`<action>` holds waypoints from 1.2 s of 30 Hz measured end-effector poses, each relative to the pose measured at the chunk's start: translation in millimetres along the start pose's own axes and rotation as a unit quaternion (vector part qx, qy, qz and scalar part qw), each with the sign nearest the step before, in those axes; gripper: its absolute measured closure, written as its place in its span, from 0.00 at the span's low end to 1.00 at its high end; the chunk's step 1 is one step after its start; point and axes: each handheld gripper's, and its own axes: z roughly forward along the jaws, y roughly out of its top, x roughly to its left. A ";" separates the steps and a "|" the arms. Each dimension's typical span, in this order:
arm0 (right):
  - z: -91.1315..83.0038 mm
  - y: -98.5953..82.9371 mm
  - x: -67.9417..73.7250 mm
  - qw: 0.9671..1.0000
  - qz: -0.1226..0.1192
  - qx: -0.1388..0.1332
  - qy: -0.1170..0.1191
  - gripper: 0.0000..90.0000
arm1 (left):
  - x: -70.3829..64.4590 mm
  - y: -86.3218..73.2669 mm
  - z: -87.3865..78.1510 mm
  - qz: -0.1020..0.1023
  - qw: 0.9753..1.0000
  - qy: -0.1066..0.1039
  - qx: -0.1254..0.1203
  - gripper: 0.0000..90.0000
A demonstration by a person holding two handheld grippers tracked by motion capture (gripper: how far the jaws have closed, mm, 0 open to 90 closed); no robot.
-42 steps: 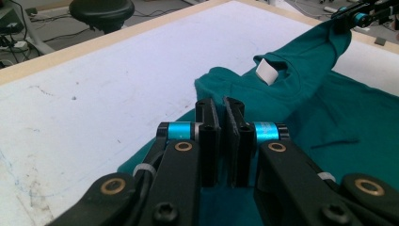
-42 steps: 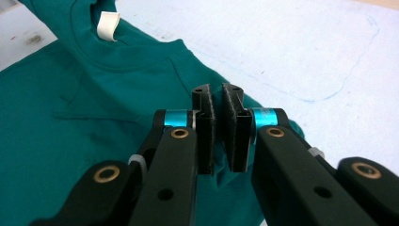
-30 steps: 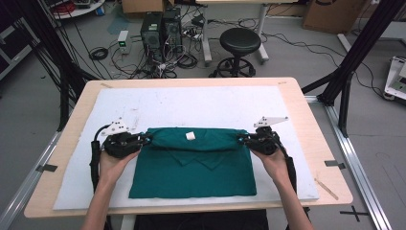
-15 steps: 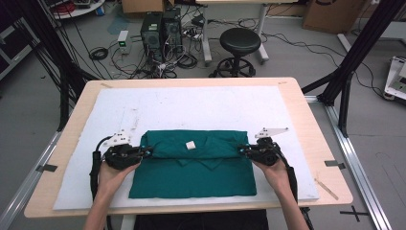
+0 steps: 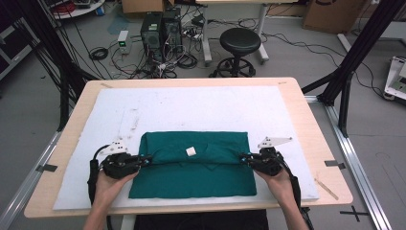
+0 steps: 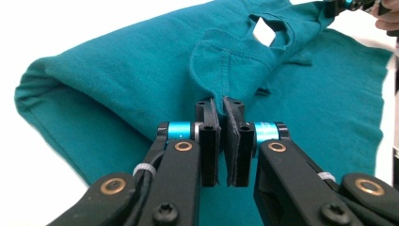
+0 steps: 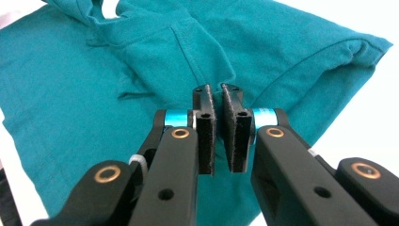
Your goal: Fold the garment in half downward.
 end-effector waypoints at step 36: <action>39.1 32.6 14.5 0.999 0.002 0.039 0.005 0.74 | -8.7 21.7 37.1 -0.015 0.999 -0.016 0.039 0.70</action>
